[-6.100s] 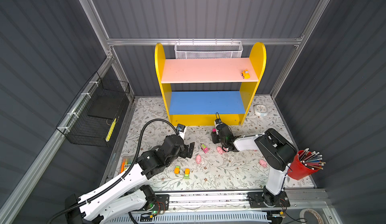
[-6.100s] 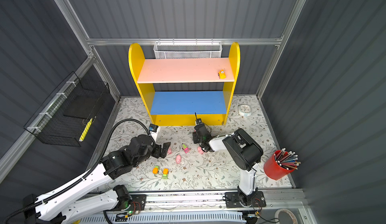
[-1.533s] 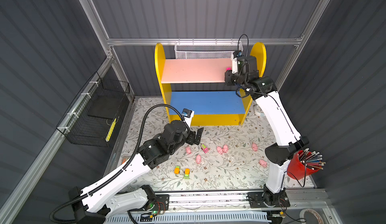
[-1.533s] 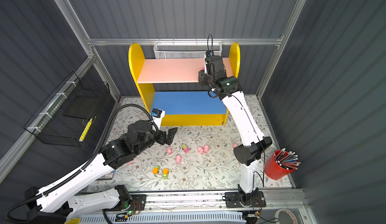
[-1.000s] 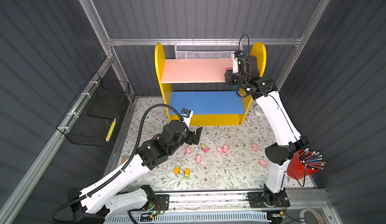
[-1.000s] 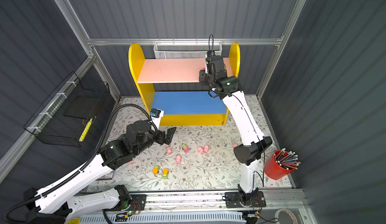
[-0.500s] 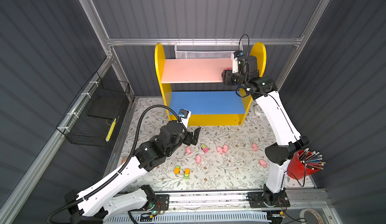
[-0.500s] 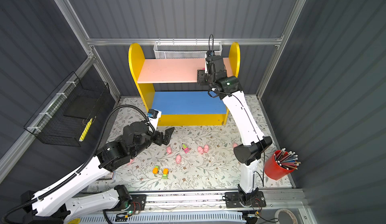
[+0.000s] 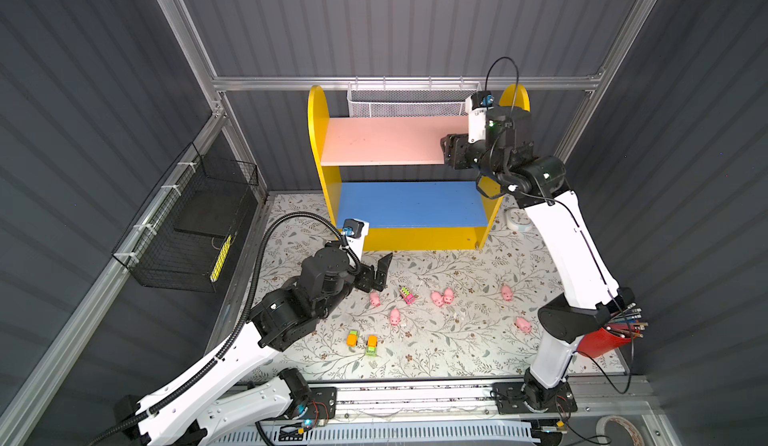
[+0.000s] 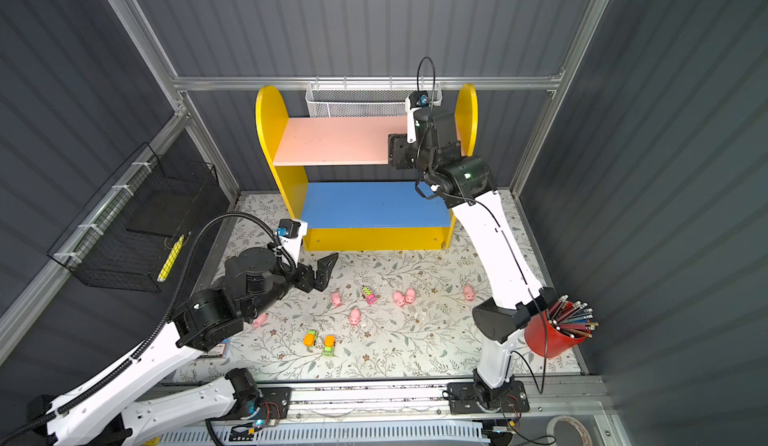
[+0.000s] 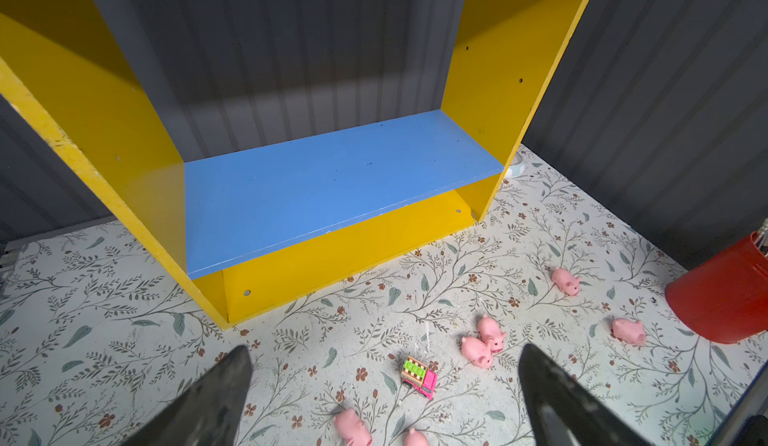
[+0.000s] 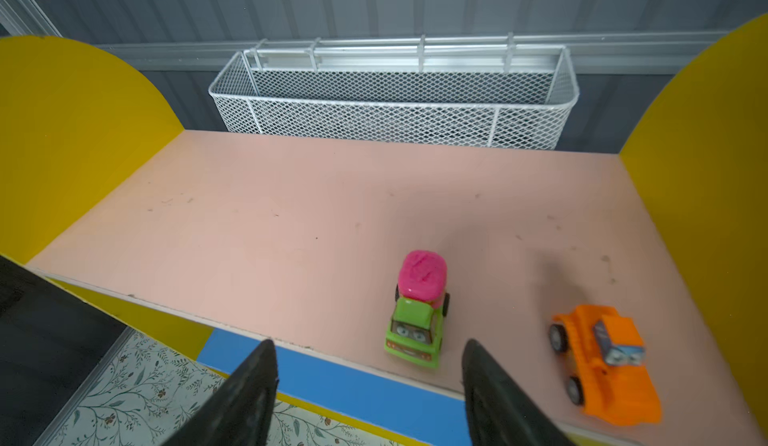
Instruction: Place and organize the plastic toys onto the shelf
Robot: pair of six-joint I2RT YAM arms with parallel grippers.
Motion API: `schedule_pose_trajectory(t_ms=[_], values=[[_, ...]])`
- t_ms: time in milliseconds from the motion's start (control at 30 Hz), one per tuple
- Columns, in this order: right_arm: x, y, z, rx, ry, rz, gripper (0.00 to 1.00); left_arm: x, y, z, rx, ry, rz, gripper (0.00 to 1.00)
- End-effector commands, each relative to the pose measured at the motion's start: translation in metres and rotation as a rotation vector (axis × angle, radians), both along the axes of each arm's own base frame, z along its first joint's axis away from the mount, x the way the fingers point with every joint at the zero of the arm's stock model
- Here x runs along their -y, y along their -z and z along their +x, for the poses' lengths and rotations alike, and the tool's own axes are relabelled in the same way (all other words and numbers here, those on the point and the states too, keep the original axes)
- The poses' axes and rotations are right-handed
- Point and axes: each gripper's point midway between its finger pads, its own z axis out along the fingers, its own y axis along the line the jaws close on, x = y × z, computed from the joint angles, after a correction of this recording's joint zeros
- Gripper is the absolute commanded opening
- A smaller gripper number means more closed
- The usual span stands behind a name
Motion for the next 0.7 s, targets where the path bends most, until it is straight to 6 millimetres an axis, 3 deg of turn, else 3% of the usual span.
schedule_pose_trajectory(t_ms=[0, 167, 300, 500, 667], values=[[0.01, -0.005, -0.016, 0.012, 0.024, -0.022, 0.71, -0.006, 0.009, -0.006, -0.031, -0.011, 0.0, 1.0], [0.017, 0.016, -0.059, -0.007, 0.032, -0.04, 0.71, -0.009, 0.025, -0.013, -0.088, -0.007, -0.02, 1.0], [0.022, 0.054, -0.1, -0.045, 0.012, -0.004, 0.71, -0.009, 0.049, -0.018, -0.154, -0.008, -0.045, 1.0], [0.029, 0.143, -0.149, -0.176, 0.0, 0.011, 0.69, -0.005, 0.097, -0.029, -0.265, 0.003, -0.109, 1.0], [0.032, 0.21, -0.17, -0.273, -0.004, 0.025, 0.69, -0.006, 0.141, -0.037, -0.36, -0.015, -0.146, 0.99]])
